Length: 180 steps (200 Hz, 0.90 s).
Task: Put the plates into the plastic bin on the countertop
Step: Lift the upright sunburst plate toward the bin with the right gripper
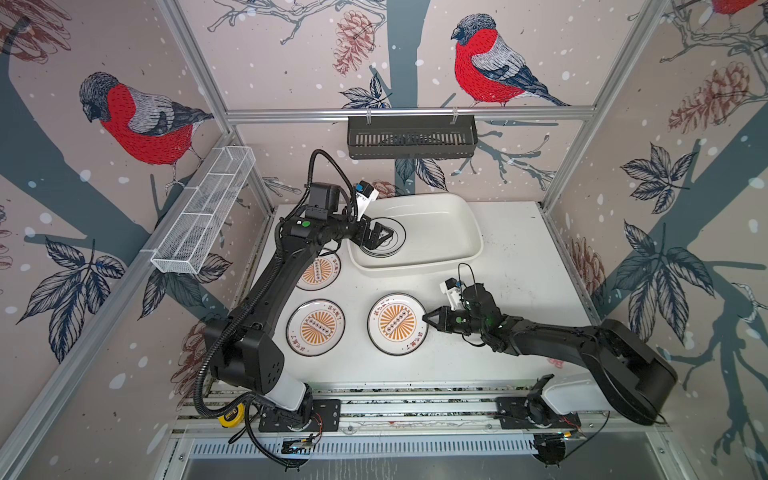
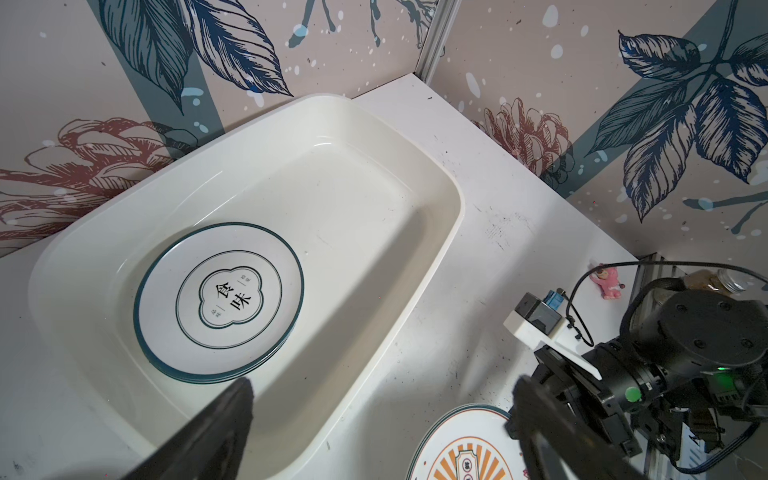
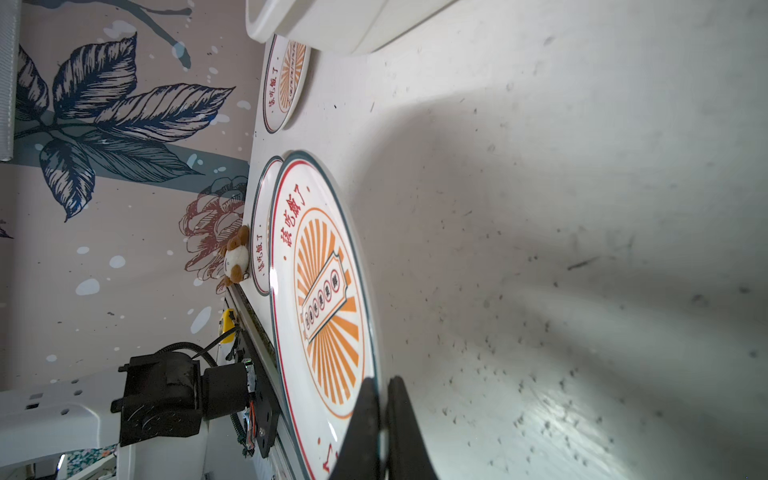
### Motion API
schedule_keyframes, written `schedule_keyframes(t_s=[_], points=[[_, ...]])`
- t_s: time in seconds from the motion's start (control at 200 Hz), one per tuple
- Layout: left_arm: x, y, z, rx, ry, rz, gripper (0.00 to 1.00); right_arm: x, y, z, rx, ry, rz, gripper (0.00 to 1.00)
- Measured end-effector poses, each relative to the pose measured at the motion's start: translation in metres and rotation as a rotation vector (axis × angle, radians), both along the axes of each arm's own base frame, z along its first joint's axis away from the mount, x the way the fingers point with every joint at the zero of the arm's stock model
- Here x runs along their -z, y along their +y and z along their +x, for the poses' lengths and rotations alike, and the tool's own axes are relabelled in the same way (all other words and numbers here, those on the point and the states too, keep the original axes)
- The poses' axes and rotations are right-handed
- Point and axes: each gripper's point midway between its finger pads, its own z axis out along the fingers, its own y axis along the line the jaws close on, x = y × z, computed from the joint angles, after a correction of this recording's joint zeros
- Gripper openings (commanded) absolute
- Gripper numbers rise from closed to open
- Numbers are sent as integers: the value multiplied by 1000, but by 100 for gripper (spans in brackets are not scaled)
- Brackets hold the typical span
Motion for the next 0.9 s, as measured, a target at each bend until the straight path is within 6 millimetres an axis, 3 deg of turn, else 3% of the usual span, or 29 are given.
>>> schedule_keyframes(t_s=[0.185,0.45,0.7,0.901], points=[[0,-5,4,20,17,4,96,-25,-18,12,43,-46,16,2],[11,-16,-6,68,71,-15,93,-68,-48,38,114,-123,35,2],[43,-23,-19,69,214,-53,90,-90,-81,62,177,-154,12,2],[54,-31,-18,81,292,-102,85,-109,-95,77,196,-190,24,3]])
